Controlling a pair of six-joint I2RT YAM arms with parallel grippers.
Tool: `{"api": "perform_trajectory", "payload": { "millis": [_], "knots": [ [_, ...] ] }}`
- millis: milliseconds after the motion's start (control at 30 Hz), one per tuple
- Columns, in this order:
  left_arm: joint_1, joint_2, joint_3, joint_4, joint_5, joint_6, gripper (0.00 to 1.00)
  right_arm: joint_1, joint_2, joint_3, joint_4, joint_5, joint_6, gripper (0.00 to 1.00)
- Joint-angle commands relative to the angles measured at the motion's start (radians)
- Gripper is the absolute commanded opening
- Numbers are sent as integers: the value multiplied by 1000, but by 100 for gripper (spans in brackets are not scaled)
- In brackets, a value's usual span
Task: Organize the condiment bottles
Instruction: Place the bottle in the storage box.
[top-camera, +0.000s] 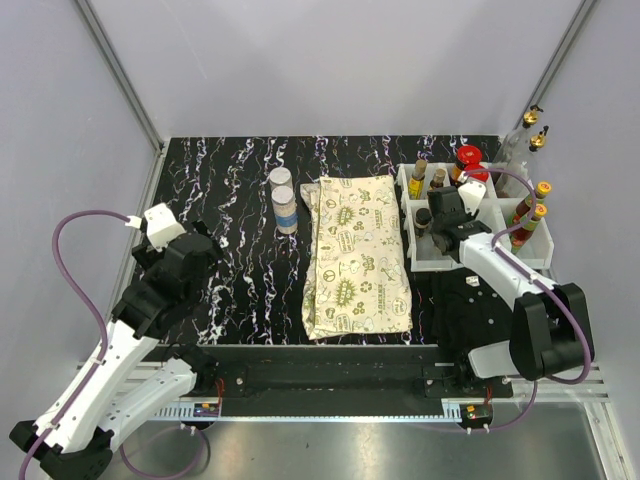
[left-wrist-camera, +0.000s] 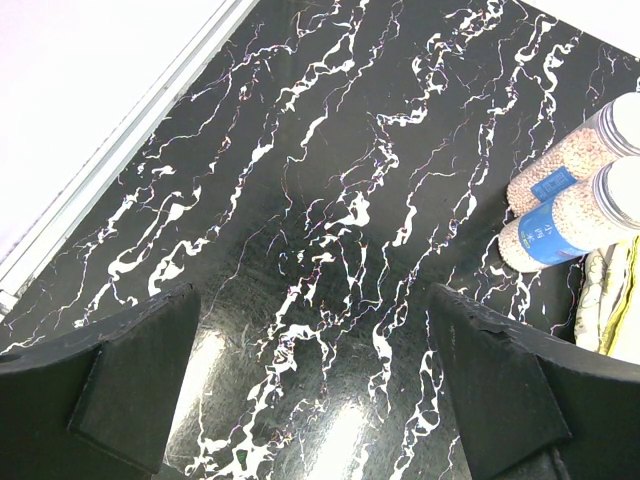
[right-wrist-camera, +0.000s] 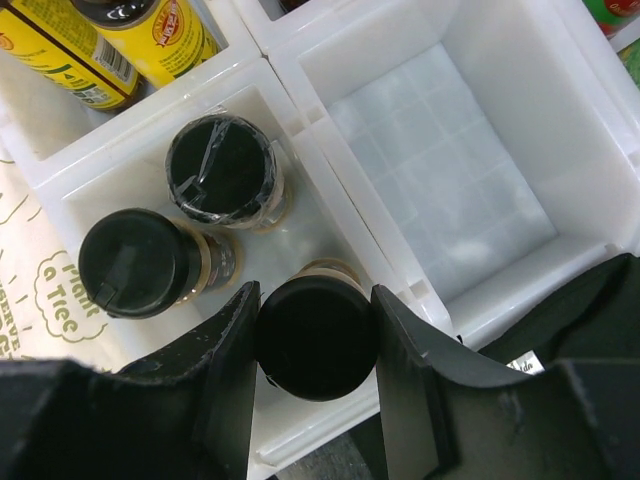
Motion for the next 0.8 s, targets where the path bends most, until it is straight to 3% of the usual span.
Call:
{"api": "perform_trajectory", "payload": {
  "millis": [0,233,333,367,500,767],
  "knots": [
    [2,1,4,30,-10,5,99,-9,22,14,81,3,16,0],
    [2,-3,1,31,-7,5,99,-12,59,12,92,-19,20,2],
    [4,-5,0,31,-7,5,99,-12,64,11,90,-20,22,12],
    [4,-6,-2,31,-7,5,99,-12,64,9,89,-21,25,22],
    [2,-6,0,31,-7,5,99,-12,67,6,92,-24,29,42],
    [4,-5,-4,31,-5,5,99,-12,24,14,73,-37,13,62]
  ]
}}
